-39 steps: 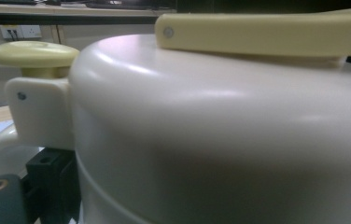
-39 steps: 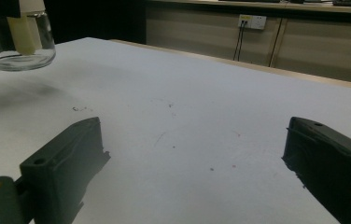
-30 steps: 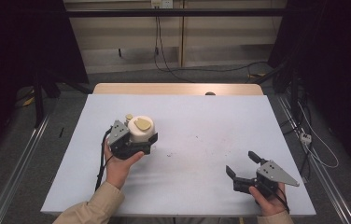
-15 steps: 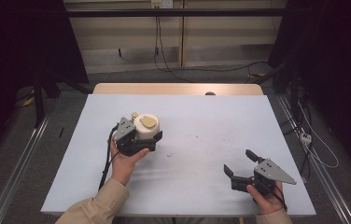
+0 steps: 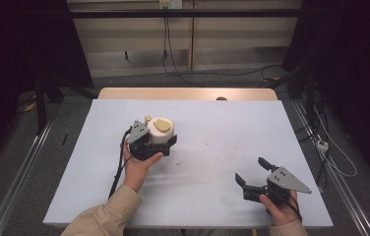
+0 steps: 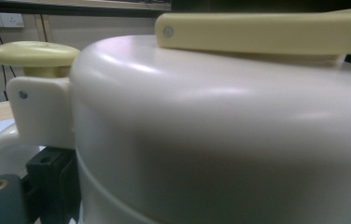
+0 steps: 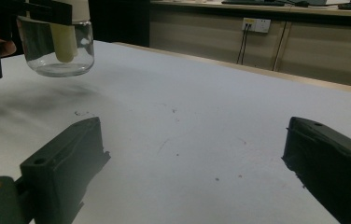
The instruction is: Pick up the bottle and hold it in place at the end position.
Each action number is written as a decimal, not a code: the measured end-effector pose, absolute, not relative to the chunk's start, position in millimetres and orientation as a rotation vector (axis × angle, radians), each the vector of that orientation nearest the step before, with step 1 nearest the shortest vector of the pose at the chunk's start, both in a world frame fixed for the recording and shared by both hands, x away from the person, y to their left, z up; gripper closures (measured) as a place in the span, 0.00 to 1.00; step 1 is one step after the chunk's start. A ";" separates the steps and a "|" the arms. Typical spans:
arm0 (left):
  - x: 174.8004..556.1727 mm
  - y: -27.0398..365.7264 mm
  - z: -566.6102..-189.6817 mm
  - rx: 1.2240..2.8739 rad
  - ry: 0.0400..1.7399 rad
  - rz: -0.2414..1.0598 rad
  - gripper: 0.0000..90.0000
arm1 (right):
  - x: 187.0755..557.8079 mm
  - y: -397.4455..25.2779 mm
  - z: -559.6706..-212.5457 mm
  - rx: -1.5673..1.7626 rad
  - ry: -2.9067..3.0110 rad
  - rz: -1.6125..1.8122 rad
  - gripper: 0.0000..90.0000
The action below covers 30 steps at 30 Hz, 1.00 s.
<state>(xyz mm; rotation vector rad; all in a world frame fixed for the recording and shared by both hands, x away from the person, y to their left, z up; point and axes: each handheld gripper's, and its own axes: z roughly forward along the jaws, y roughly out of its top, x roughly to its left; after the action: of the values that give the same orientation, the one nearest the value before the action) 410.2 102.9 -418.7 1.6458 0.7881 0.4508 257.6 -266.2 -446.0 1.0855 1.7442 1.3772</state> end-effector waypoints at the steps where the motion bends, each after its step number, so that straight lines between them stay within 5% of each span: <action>1: 410.7 102.3 -418.9 1.650 0.786 0.453 0.07 | 257.6 -266.2 -446.1 1.086 1.746 1.377 0.05; 30: 425.9 73.9 -418.4 1.668 0.768 0.415 0.07 | 257.9 -267.1 -447.1 1.086 1.752 1.385 0.05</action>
<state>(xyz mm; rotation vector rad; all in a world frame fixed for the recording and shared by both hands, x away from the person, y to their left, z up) 425.9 73.9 -418.4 1.6679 0.7676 0.4154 257.9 -267.1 -447.1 1.0857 1.7519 1.3847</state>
